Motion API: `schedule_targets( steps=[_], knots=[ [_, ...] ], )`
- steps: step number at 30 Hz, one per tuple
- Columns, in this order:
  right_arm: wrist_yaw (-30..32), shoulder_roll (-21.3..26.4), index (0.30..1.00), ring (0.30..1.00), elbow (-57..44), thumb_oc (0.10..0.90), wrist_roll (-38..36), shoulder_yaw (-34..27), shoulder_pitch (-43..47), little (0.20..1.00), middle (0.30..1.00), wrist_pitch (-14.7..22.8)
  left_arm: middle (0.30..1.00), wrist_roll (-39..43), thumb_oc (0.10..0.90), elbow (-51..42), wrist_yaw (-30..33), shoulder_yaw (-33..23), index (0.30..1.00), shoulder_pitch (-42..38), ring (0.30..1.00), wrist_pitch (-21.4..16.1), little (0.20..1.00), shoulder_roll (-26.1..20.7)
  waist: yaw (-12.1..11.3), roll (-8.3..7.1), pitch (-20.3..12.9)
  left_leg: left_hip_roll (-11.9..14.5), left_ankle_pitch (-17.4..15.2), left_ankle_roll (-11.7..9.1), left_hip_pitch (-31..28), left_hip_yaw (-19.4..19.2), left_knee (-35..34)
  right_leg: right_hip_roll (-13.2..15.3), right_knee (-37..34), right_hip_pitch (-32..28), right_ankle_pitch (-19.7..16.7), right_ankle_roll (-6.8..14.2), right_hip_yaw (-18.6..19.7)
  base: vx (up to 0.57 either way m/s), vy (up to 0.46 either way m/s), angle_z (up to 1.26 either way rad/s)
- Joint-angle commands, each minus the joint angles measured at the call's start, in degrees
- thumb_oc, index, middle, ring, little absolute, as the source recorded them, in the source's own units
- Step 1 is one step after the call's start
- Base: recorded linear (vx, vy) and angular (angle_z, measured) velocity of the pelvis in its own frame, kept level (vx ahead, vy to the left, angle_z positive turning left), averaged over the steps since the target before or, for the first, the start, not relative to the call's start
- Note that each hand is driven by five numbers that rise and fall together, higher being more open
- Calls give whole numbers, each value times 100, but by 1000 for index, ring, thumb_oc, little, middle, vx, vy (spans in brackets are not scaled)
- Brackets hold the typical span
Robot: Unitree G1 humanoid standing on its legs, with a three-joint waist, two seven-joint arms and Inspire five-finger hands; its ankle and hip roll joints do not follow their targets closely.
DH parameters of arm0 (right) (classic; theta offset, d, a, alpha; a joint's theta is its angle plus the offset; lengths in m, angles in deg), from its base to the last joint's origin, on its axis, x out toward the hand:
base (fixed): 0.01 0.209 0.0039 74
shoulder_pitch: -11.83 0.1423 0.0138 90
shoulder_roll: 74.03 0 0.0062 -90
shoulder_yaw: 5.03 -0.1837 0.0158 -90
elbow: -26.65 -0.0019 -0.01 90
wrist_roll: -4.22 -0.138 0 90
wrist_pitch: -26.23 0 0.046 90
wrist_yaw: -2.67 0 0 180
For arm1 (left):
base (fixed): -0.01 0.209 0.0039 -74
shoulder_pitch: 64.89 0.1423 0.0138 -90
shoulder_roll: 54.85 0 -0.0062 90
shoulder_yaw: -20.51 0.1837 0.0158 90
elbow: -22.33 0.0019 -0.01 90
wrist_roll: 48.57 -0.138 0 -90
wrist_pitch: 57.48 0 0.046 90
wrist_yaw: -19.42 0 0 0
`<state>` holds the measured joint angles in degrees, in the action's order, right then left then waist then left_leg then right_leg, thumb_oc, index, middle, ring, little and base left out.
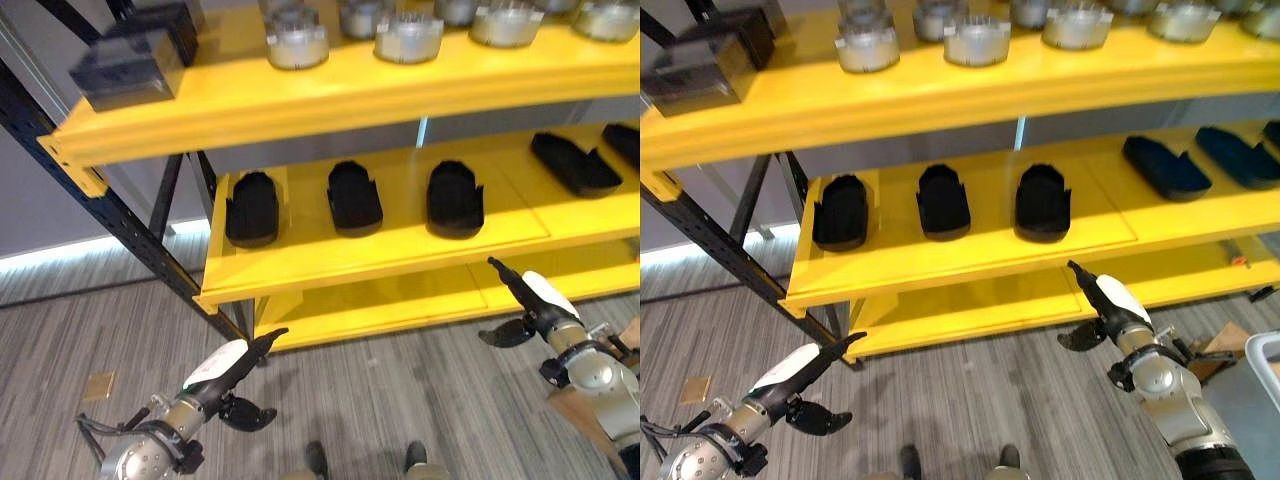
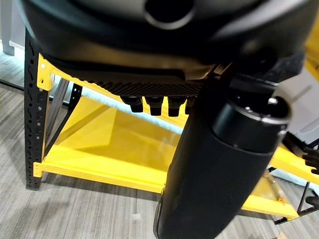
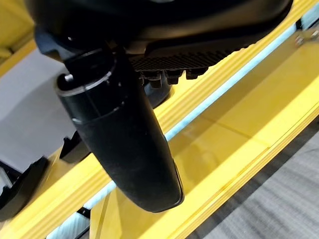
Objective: Move parts from the plastic box to the shelf.
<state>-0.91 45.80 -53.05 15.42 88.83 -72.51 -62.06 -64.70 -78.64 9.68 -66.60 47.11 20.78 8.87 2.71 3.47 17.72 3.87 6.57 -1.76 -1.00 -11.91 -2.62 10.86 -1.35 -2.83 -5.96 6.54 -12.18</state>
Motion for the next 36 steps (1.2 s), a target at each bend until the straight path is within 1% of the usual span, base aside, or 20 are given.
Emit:
schedule_targets(
  steps=[1,7,13,21,26,28,29,36],
  knots=[
    [441,385,1000,1000,-196,900,18,112,943,1000,1000,260,1000,208,900,-433,467,-132,1000,-345,1000,-394,1000,-355,-112,-249,-116,572,-989,-317,148,408,670,688,784,718,335,285,5,-130,21,2],
    [487,295,1000,1000,-188,900,35,390,1319,1000,1000,219,1000,271,900,-424,554,-62,1000,-498,1000,-383,1000,-380,-105,-129,131,550,-935,-296,443,393,789,744,1049,1207,334,247,178,-92,9,-2],
    [509,270,1000,1000,-119,900,98,561,1545,1000,1000,180,1000,278,900,-416,588,-75,1000,-551,1000,-376,1000,-402,-118,-103,214,562,-919,-294,583,368,837,748,1157,1466,348,235,298,-42,-11,-2],
    [511,405,1000,1000,-156,900,165,545,1676,1000,1000,170,1000,281,900,-456,620,-174,1000,-528,1000,-378,1000,-464,-126,-157,260,597,-934,-311,687,348,907,728,1260,1636,384,212,378,-8,-10,-2],
    [478,678,1000,1000,-105,900,340,610,1923,1000,1000,129,1000,319,900,-473,635,-237,1000,-534,1000,-369,1000,-541,-138,-213,296,618,-955,-314,771,370,977,710,1354,1761,421,201,417,0,0,0],
    [476,715,1000,1000,-95,900,348,625,1968,1000,1000,127,1000,338,900,-484,633,-255,1000,-528,1000,-369,1000,-540,-135,-215,295,617,-960,-314,785,370,989,706,1373,1784,427,198,424,0,0,0],
    [442,838,1000,1000,-79,900,371,641,2066,1000,1000,119,1000,342,900,-472,636,-280,1000,-518,1000,-360,1000,-580,-140,-233,305,626,-960,-319,793,374,996,699,1386,1810,431,193,437,0,0,0],
    [460,1133,1000,1000,5,900,355,729,2503,1000,1000,111,1000,383,900,-411,649,-333,1000,-512,1000,-345,1000,-595,-143,-313,349,688,-952,-340,884,383,1060,647,1466,1917,453,162,454,0,0,0]
  ],
)
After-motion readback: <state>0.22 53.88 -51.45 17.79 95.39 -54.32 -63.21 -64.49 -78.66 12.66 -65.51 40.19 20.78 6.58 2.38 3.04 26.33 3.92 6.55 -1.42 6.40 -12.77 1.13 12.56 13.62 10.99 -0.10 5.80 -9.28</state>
